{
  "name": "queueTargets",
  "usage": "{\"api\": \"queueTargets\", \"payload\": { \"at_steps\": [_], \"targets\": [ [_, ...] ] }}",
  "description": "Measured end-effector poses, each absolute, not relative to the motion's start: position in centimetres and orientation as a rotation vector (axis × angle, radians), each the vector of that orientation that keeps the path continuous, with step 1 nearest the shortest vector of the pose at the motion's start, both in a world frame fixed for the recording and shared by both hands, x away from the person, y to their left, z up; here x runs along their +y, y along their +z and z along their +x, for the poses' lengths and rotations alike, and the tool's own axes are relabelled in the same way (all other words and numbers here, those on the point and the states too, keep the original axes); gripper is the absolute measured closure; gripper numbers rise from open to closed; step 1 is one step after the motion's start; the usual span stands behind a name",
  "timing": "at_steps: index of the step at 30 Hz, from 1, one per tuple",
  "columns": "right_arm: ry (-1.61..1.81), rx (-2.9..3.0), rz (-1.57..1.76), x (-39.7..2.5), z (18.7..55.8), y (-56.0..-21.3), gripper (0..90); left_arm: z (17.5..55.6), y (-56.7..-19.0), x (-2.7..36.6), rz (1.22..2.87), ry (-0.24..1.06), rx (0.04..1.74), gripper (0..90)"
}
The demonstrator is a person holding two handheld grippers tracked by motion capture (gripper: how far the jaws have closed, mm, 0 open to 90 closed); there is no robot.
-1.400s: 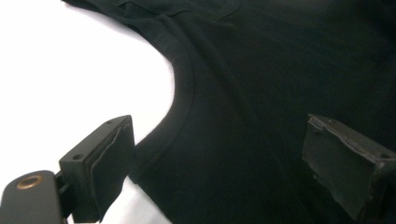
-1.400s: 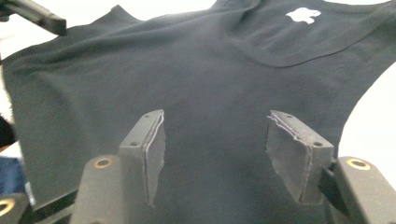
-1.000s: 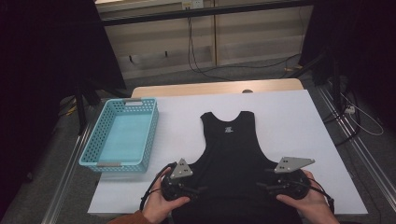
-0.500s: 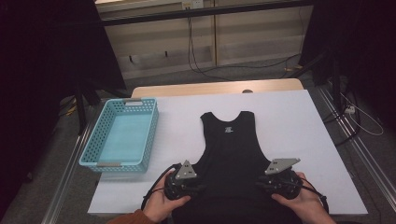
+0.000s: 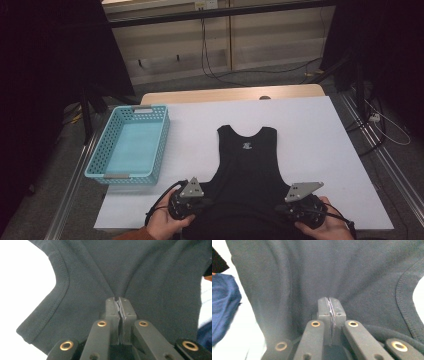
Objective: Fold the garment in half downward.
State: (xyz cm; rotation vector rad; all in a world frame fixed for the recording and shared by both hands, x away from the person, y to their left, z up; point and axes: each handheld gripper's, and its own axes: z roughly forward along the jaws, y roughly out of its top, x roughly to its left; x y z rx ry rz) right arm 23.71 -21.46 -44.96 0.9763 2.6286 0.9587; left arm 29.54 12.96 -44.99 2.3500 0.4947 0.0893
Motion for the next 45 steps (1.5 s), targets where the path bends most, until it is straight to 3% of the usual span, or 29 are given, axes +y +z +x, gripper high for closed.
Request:
{"api": "queueTargets", "payload": {
  "at_steps": [9,12,16,22,24,30,45],
  "targets": [
    [0.999,2.634,0.972,-21.6,23.1,-44.9,87.0,27.9,-44.7,13.0,2.349,0.049,0.458,86.4],
    [1.027,2.605,0.997,-21.9,23.5,-44.8,70.5,28.3,-44.6,13.0,2.316,0.06,0.487,72.1],
    [1.114,2.539,1.037,-22.5,24.2,-44.4,55.7,29.4,-44.2,13.1,2.26,0.086,0.55,49.5],
    [1.205,2.434,1.089,-23.5,26.0,-43.6,41.8,32.2,-43.9,12.3,2.212,0.146,0.626,22.0],
    [1.212,2.411,1.117,-23.7,26.6,-43.4,37.3,33.2,-43.7,12.0,2.188,0.15,0.635,17.3],
    [1.257,2.324,1.115,-24.3,29.5,-42.7,34.1,36.2,-43.1,11.0,2.16,0.217,0.656,11.9],
    [1.17,2.228,1.158,-25.5,37.1,-42.3,30.1,44.3,-43.4,7.9,2.127,0.369,0.722,15.1]
  ]
}}
